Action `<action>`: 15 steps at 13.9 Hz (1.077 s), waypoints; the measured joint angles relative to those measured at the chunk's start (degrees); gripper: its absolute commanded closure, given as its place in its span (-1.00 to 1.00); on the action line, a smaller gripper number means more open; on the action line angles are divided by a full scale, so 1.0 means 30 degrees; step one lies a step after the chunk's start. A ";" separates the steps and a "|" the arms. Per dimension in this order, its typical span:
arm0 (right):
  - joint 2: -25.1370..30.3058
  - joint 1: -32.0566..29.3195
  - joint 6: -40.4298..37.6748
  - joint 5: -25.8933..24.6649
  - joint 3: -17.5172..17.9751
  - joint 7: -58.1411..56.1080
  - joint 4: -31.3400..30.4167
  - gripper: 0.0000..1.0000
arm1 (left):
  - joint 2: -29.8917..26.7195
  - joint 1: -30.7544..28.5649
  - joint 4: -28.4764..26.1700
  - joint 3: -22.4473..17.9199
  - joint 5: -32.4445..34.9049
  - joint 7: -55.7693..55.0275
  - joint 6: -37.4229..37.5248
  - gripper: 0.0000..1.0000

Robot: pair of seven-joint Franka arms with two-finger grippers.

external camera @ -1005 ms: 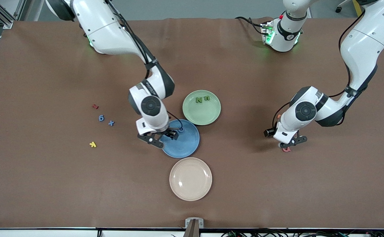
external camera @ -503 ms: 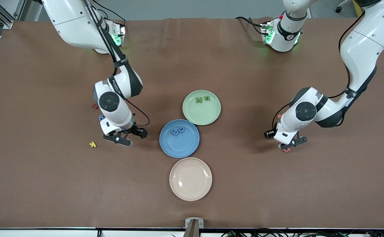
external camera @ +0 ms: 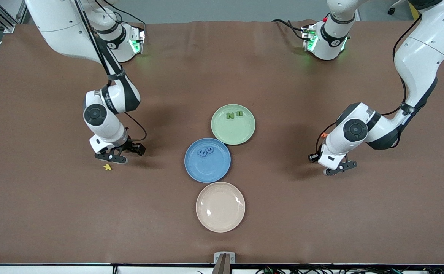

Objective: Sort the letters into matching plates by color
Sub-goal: 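Drop the G into the blue plate while the left gripper reaches the green p, then grasp the green p with the left gripper while the right gripper grasps the blue x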

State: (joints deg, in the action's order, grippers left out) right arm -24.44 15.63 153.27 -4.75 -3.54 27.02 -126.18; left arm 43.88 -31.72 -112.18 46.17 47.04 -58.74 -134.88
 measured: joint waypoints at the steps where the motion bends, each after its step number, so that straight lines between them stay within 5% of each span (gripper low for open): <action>1: 0.0256 -0.0151 -0.0001 -0.0001 0.0000 -0.0225 -0.0351 -0.89 | 0.0026 0.0042 0.0018 -0.0006 0.0004 -0.0001 -0.0001 0.02; 4: 0.0723 -0.0456 0.0572 -0.0009 0.0000 -0.0525 -0.1507 -0.70 | 0.0029 0.0059 0.0027 -0.0012 0.0019 -0.0001 0.0000 -0.01; 6: 0.0726 -0.0474 0.0955 -0.0019 0.0001 -0.0539 -0.2016 -0.51 | 0.0029 0.0060 0.0024 -0.0013 0.0037 0.0005 0.0000 -0.20; 9: 0.0727 -0.0499 0.0997 -0.0021 0.0002 -0.0542 -0.2391 -0.27 | 0.0037 0.0057 -0.0048 -0.0027 0.0060 0.0012 0.0009 -0.15; 15: 0.0965 -0.0633 0.1113 -0.0021 0.0037 -0.0518 -0.2710 0.60 | 0.0037 0.0090 -0.0074 0.0007 0.0062 -0.0001 -0.0059 0.01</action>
State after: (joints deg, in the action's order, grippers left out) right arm -21.54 13.73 156.61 -4.82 -3.43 25.47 -134.31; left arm 43.99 -31.45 -112.41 46.19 47.23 -58.74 -135.06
